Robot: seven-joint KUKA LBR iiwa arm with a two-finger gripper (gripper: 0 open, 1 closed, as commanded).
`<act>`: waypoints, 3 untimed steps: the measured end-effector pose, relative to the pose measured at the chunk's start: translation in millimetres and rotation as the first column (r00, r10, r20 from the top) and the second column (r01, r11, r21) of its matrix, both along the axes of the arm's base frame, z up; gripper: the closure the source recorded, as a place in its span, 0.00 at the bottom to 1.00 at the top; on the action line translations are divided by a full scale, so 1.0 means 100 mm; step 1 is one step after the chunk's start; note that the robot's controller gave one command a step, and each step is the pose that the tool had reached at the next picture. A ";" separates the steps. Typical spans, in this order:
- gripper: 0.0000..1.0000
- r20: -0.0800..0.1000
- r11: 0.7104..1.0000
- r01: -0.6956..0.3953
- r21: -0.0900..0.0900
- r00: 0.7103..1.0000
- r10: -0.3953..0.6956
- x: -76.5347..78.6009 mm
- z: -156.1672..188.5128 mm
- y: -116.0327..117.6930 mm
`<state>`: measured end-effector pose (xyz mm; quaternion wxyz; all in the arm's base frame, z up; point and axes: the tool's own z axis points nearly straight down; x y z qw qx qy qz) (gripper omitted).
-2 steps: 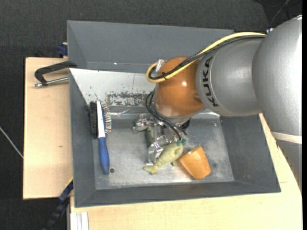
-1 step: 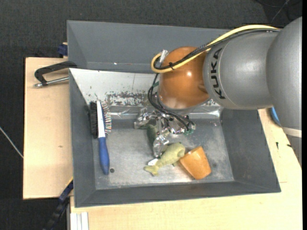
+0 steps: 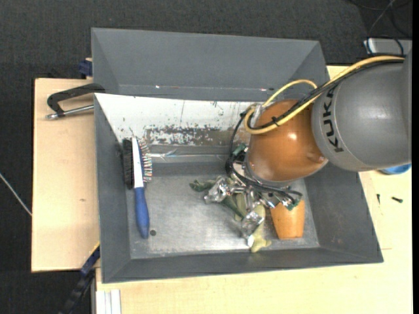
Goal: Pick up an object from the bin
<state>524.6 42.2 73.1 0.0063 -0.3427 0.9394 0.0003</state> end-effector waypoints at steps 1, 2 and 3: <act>0.00 -0.007 0.864 0.503 0.005 0.864 -0.503 0.22 0.00 -0.50; 1.00 -0.001 0.863 0.505 0.006 0.863 -0.505 0.24 0.01 -0.52; 1.00 -0.001 0.833 0.554 0.001 0.833 -0.554 -0.04 1.22 -0.82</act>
Offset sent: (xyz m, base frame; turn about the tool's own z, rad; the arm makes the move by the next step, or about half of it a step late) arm 0.0194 -0.0539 -0.0031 0.5290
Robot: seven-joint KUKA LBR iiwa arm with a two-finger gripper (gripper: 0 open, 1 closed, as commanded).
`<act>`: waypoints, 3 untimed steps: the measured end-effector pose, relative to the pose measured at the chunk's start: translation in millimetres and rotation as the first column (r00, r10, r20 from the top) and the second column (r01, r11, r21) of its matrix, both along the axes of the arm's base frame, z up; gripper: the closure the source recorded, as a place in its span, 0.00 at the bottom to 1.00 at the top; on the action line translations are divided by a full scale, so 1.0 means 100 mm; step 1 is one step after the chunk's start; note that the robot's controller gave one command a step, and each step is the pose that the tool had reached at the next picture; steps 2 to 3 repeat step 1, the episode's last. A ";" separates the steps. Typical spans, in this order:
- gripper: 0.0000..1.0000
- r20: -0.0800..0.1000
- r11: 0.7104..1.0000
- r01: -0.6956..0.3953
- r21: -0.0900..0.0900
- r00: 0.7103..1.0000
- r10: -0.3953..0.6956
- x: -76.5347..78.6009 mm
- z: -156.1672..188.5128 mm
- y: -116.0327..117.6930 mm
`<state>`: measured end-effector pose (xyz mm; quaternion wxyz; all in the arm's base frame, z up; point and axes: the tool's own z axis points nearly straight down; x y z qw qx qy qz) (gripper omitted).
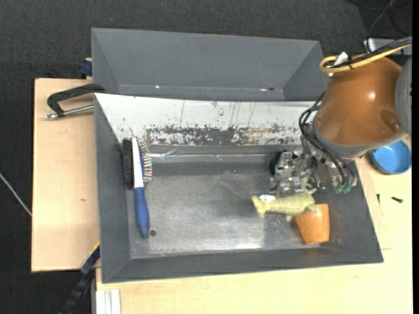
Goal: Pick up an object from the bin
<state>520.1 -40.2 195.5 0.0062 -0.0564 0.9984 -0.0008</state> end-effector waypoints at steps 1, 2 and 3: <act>1.00 -0.001 0.974 -0.227 -0.002 0.974 0.227 0.67 0.48 -0.05; 1.00 -0.001 0.974 -0.227 -0.002 0.974 0.227 0.67 0.48 -0.05; 1.00 -0.001 0.974 -0.227 -0.002 0.974 0.227 0.67 0.48 -0.05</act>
Offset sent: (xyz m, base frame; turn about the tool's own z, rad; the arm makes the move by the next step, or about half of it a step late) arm 0.0641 -0.0052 0.0450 -0.2293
